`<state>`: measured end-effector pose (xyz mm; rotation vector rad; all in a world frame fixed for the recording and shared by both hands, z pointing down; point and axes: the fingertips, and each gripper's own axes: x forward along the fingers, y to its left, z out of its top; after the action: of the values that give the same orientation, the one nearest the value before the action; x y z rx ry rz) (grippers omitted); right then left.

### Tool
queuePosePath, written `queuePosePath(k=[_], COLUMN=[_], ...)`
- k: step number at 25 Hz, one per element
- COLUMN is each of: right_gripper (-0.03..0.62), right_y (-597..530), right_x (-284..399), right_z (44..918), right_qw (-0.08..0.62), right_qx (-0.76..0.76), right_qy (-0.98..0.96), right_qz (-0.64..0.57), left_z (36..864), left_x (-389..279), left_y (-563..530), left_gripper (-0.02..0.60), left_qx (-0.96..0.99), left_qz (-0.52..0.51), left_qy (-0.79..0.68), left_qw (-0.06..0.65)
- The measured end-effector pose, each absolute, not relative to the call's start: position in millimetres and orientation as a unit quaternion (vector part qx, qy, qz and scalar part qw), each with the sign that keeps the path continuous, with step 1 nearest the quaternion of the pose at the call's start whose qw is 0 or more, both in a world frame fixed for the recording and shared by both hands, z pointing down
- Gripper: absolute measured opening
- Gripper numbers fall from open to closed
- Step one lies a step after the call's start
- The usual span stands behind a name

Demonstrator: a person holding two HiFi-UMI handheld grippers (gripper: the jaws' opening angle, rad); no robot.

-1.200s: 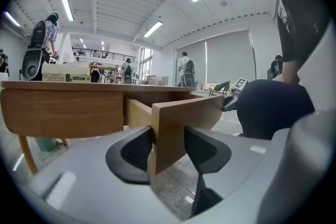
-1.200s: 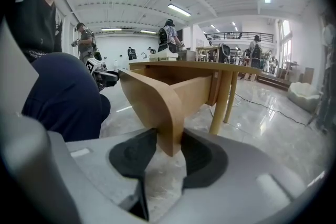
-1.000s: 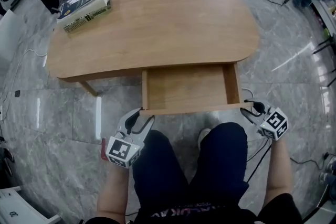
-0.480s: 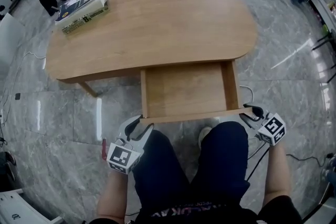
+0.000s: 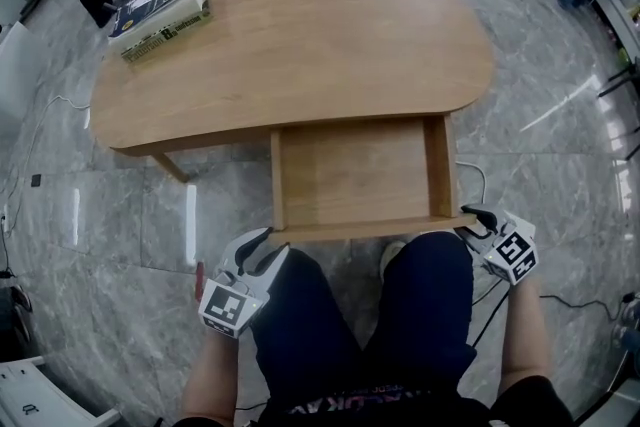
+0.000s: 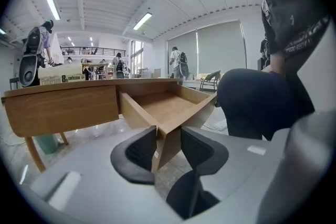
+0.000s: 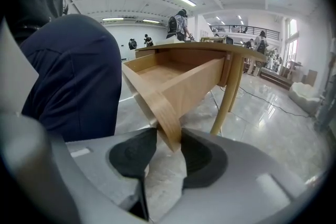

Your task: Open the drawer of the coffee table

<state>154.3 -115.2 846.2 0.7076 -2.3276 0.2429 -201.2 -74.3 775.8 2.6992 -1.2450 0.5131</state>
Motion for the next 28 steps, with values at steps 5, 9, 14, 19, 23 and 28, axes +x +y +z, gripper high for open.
queuePosePath(k=[5, 9, 14, 19, 23, 28], right_gripper=[0.139, 0.031, 0.002, 0.002, 0.002, 0.002], right_y=[-110, -100, -118, -149, -154, -147], right_x=[166, 171, 153, 106, 73, 60], right_z=[815, 764, 699, 672, 667, 632], right_qw=[0.302, 0.237, 0.133, 0.122, 0.121, 0.137], right_qx=[0.302, 0.337, 0.382, 0.364, 0.313, 0.272], right_qy=[-0.898, -0.905, -0.909, -0.921, -0.936, -0.932], right_qz=[0.105, 0.105, 0.099, 0.069, 0.108, 0.195], left_z=[758, 723, 697, 674, 662, 615], left_x=[-206, -216, -201, -160, -137, -117], left_y=[-69, -73, -86, -108, -109, -100], left_gripper=[0.115, 0.008, 0.007, 0.006, 0.006, 0.006], left_qx=[0.896, 0.888, 0.89, 0.897, 0.898, 0.894], left_qz=[0.16, 0.117, 0.113, 0.101, 0.126, 0.136], left_qy=[-0.413, -0.442, -0.439, -0.431, -0.42, -0.413], left_qw=[0.038, 0.047, 0.037, 0.017, 0.036, 0.106])
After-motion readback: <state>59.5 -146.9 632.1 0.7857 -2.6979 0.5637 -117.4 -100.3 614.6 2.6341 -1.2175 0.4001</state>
